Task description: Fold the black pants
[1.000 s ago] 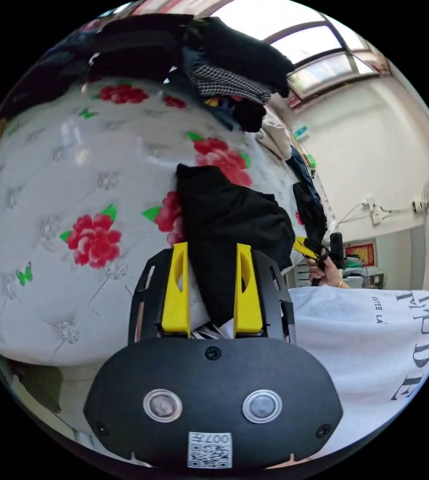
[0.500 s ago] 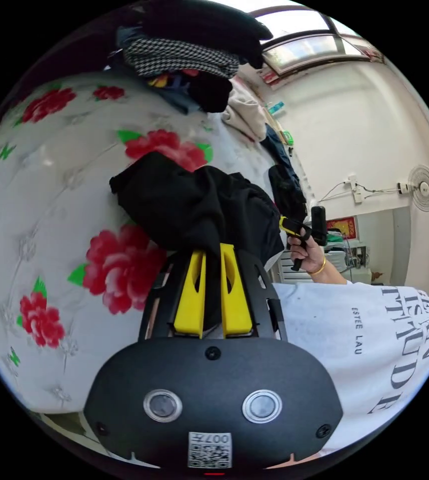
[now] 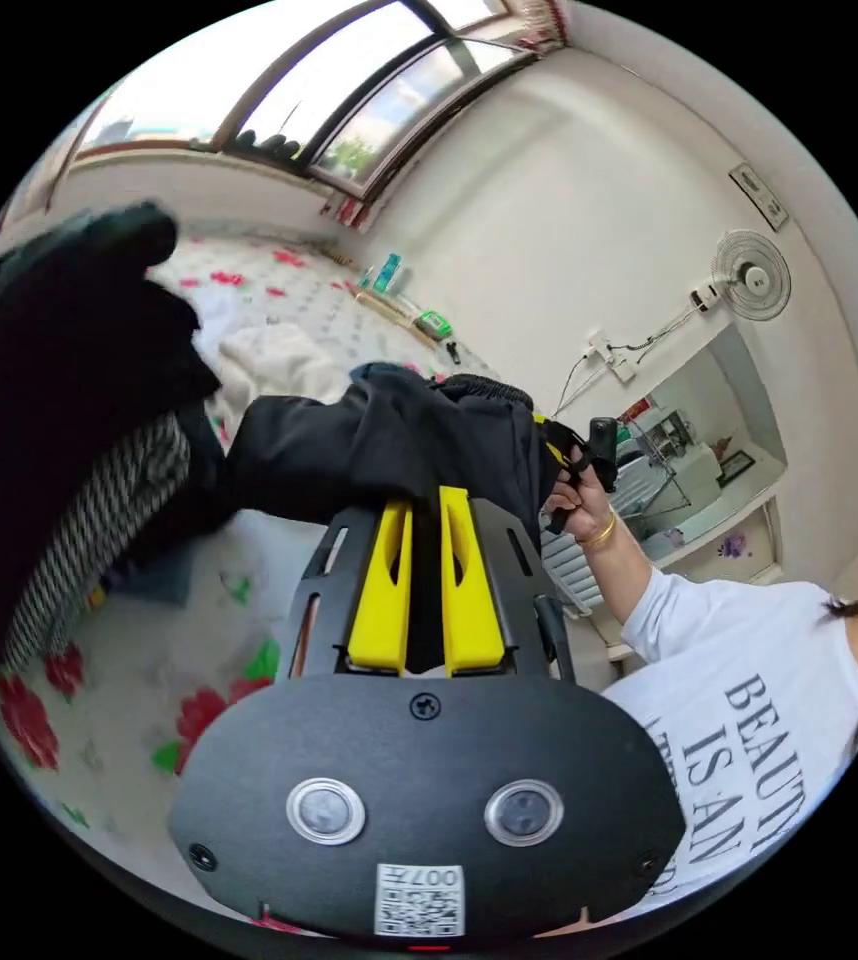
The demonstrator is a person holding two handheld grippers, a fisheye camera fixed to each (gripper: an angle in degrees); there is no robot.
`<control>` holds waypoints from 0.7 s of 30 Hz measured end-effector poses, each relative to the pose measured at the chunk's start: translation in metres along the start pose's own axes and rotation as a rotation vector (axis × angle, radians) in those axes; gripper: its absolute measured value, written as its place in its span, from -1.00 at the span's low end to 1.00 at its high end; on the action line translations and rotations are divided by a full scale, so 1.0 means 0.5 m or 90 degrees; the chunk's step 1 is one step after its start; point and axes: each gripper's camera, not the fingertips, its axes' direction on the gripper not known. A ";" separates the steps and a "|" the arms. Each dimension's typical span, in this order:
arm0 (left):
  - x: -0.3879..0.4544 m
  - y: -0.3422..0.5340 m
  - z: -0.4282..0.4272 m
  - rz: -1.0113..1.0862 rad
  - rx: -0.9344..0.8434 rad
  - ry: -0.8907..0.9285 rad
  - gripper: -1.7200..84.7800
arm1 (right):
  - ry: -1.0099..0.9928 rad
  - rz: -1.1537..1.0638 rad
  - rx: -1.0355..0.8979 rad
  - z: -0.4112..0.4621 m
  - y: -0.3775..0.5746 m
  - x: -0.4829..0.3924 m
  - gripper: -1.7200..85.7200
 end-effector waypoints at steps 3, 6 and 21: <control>0.002 -0.162 0.028 0.058 0.030 -0.084 -0.81 | 0.060 -0.041 0.072 -0.007 -0.140 0.022 -0.95; -0.049 -0.247 0.069 0.029 0.033 -0.227 -0.80 | 0.159 -0.001 0.103 0.036 -0.216 0.094 -0.90; -0.118 0.408 0.150 -0.164 -0.290 -0.313 -0.81 | 0.576 0.151 -0.252 0.099 0.422 0.302 -0.76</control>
